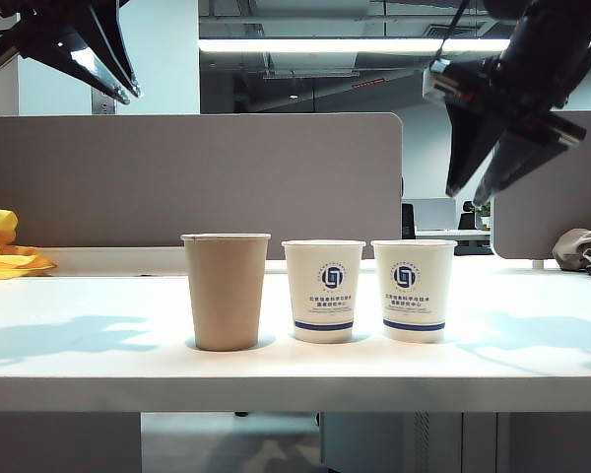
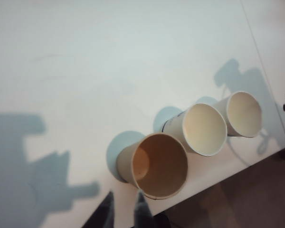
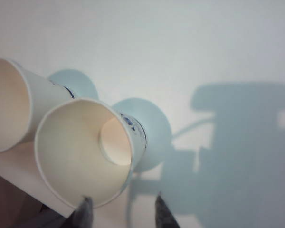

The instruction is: Pick up all the paper cups on the table one by one and stack them together.

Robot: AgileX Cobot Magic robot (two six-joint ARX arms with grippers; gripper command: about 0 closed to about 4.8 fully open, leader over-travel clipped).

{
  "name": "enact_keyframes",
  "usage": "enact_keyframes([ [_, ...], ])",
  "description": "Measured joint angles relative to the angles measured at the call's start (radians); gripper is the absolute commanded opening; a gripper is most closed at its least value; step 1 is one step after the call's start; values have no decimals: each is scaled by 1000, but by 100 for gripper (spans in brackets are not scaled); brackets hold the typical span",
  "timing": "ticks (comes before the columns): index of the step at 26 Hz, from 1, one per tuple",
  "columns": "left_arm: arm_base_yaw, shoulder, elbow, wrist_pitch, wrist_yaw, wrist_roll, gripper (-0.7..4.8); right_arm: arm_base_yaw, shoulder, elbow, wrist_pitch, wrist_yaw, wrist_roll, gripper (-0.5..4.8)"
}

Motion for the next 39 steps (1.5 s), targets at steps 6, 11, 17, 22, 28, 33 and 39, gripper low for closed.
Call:
enact_keyframes([
  [6, 8, 0, 0, 0, 0, 0, 62, 11, 27, 0, -9, 0, 0, 186],
  [11, 9, 0, 0, 0, 0, 0, 62, 12, 77, 0, -10, -2, 0, 185],
  [17, 8, 0, 0, 0, 0, 0, 62, 13, 101, -1, 0, -3, 0, 115],
  [22, 8, 0, 0, 0, 0, 0, 62, 13, 109, 0, 14, -3, 0, 61],
  [28, 8, 0, 0, -17, 0, 0, 62, 13, 127, 0, 21, -4, 0, -3],
  [33, 8, 0, 0, -33, 0, 5, 62, 13, 127, 0, 22, -4, 0, -2],
  [39, 8, 0, 0, -33, 0, 11, 62, 12, 126, 76, -42, -4, 0, -2],
])
